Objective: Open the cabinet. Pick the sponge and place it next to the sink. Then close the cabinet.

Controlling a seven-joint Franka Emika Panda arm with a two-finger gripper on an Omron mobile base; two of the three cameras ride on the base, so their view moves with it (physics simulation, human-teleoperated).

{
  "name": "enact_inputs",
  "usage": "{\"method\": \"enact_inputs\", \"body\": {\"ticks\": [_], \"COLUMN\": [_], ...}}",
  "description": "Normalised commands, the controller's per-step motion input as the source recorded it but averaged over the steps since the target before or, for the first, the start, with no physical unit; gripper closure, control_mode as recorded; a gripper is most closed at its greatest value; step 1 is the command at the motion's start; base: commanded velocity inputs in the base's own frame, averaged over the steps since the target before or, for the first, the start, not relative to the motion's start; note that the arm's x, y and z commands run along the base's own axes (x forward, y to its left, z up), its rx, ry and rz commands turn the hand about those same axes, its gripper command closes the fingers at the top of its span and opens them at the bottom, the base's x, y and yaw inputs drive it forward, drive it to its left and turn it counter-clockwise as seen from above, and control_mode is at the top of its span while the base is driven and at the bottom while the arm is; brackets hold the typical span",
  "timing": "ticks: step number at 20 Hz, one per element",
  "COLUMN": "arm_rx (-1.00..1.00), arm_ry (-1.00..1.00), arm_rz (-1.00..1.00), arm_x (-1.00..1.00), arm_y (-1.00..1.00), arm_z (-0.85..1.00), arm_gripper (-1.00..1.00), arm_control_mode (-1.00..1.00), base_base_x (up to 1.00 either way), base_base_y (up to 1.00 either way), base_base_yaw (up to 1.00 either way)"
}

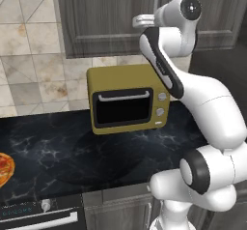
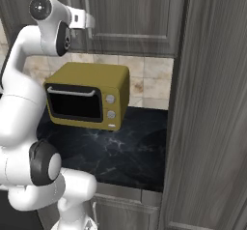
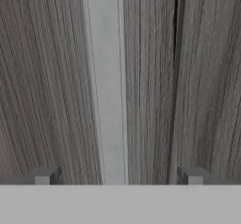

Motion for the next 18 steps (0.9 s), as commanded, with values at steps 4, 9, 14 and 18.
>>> {"method": "enact_inputs", "body": {"ticks": [4,9,14,18], "arm_rx": [0.0,0.0,0.0,0.0], "arm_ry": [-0.05,0.0,0.0,0.0], "arm_rz": [0.0,0.0,0.0,0.0], "arm_x": [0.13,0.0,0.0,0.0], "arm_y": [0.0,0.0,0.0,0.0], "arm_z": [-0.09,0.0,0.0,0.0], "arm_gripper": [-1.0,1.0,1.0,1.0], "arm_control_mode": [-1.0,-1.0,-1.0,-1.0], "base_base_x": [0.0,0.0,0.0,0.0], "base_base_y": [0.0,0.0,0.0,0.0], "base_base_yaw": [0.0,0.0,0.0,0.0]}}
